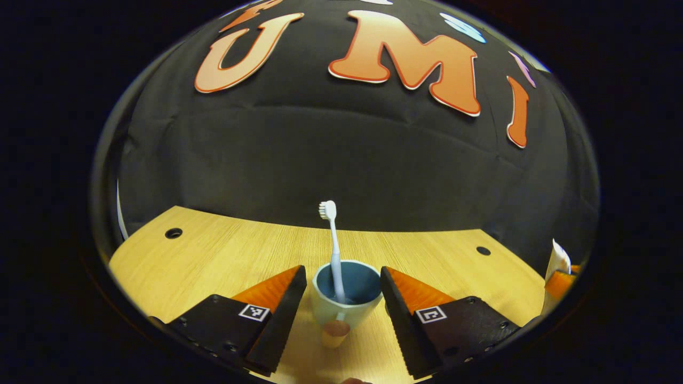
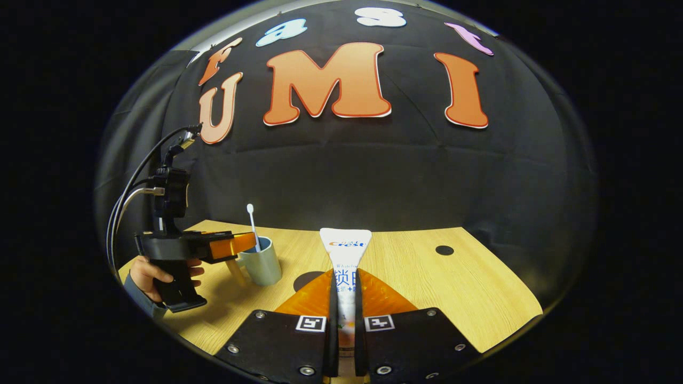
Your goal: Put the toothbrush and toothpaste on the desktop into the cup, then pick up the cup and place it on the coaster on the desktop.
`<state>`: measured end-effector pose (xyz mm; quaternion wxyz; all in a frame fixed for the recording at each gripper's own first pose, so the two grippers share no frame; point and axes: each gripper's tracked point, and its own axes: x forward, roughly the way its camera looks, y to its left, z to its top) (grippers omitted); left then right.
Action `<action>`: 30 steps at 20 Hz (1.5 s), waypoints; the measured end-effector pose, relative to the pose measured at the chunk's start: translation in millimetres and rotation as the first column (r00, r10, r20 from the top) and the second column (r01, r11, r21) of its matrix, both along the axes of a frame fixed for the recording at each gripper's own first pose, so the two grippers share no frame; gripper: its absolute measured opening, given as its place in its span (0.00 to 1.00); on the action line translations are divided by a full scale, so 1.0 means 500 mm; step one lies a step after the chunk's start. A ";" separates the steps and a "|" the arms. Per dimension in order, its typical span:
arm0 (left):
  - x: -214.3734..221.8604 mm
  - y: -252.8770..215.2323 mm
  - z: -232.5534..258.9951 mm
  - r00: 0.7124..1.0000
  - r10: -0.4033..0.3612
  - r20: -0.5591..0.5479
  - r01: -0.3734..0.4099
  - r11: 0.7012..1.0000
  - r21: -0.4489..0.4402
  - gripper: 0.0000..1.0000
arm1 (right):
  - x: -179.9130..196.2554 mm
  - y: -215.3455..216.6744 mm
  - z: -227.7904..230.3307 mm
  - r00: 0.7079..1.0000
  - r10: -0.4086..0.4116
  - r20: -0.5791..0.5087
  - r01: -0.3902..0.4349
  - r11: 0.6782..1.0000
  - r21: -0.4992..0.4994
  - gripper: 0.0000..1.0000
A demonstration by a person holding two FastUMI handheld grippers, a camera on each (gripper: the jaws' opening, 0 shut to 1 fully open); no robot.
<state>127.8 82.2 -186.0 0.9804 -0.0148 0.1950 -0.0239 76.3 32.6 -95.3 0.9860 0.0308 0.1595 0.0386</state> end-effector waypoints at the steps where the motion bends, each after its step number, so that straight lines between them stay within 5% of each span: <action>1: -0.004 0.001 0.008 1.000 -0.015 0.015 0.015 1.000 0.014 0.84 | 0.007 0.009 0.005 1.000 0.007 0.007 -0.007 1.000 0.000 0.12; 3: -0.026 0.005 0.022 0.999 -0.038 0.024 0.038 0.999 0.025 0.95 | 0.020 0.023 0.015 1.000 0.021 0.022 -0.021 1.000 -0.002 0.12; 11: -0.107 0.064 0.055 0.992 -0.057 0.110 0.044 0.992 0.116 0.98 | 0.084 0.114 0.083 0.987 0.089 0.137 -0.099 0.993 0.069 0.12; 15: -0.150 0.093 0.062 0.987 -0.046 0.152 0.027 0.992 0.125 0.98 | 0.112 0.155 0.096 0.979 0.118 0.169 -0.123 0.992 0.021 0.12; 21: -0.209 0.148 0.028 0.990 -0.021 0.140 -0.002 0.986 0.166 0.97 | 0.171 0.246 0.132 0.945 0.172 0.279 -0.193 0.980 0.052 0.12; 30: -0.234 0.193 -0.058 0.998 0.034 0.048 -0.039 0.993 0.114 0.97 | 0.277 0.303 0.169 0.894 0.159 0.420 -0.221 0.970 0.102 0.12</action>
